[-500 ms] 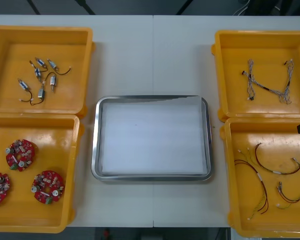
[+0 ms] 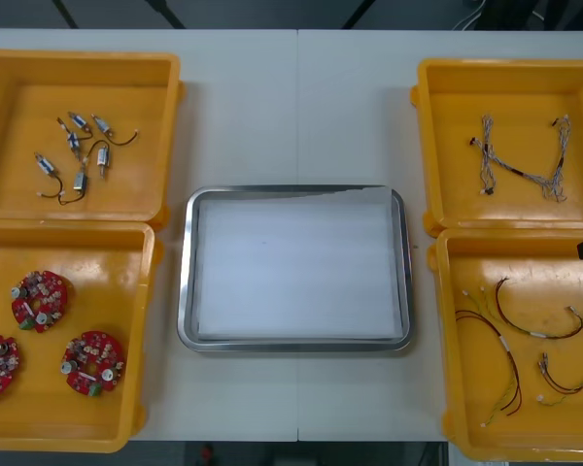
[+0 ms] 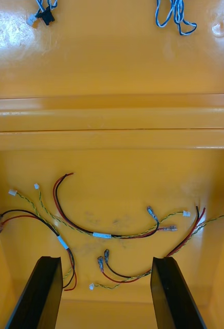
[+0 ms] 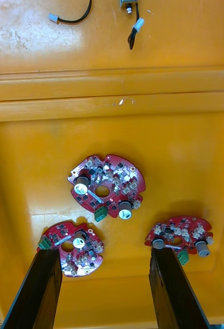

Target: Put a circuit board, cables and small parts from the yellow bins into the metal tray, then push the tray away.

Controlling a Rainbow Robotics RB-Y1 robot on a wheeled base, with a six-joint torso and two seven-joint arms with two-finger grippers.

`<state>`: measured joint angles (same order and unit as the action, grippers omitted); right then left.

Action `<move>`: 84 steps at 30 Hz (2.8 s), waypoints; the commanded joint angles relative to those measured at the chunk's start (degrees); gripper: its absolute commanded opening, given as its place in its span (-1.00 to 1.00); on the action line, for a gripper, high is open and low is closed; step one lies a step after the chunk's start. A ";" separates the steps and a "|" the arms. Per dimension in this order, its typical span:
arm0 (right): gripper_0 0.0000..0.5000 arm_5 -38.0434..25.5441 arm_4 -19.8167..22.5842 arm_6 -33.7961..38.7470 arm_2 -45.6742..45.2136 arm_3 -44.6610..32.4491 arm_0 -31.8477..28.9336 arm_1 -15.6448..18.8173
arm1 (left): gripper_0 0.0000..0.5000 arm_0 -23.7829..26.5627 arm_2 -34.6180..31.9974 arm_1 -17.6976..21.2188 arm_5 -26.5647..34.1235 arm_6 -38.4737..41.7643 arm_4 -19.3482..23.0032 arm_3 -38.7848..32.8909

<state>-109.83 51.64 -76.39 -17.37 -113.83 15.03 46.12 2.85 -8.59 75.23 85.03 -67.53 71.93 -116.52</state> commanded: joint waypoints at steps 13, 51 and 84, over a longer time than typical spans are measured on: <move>1.00 -0.17 0.13 -0.51 0.41 -0.08 1.32 2.40 | 1.00 1.63 -0.28 2.37 0.40 -0.33 -0.56 -0.99; 1.00 -0.17 1.71 6.96 -0.12 1.06 -3.42 4.07 | 1.00 0.57 1.03 0.09 -1.00 -0.94 -1.79 -0.29; 1.00 18.42 5.84 29.72 -3.19 0.97 -27.24 6.53 | 1.00 -1.18 0.95 0.18 -1.00 -18.34 -0.65 10.52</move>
<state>-93.71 58.79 -49.20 -22.65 -112.25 -9.73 50.16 2.75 -7.72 75.19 84.27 -88.40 70.78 -107.23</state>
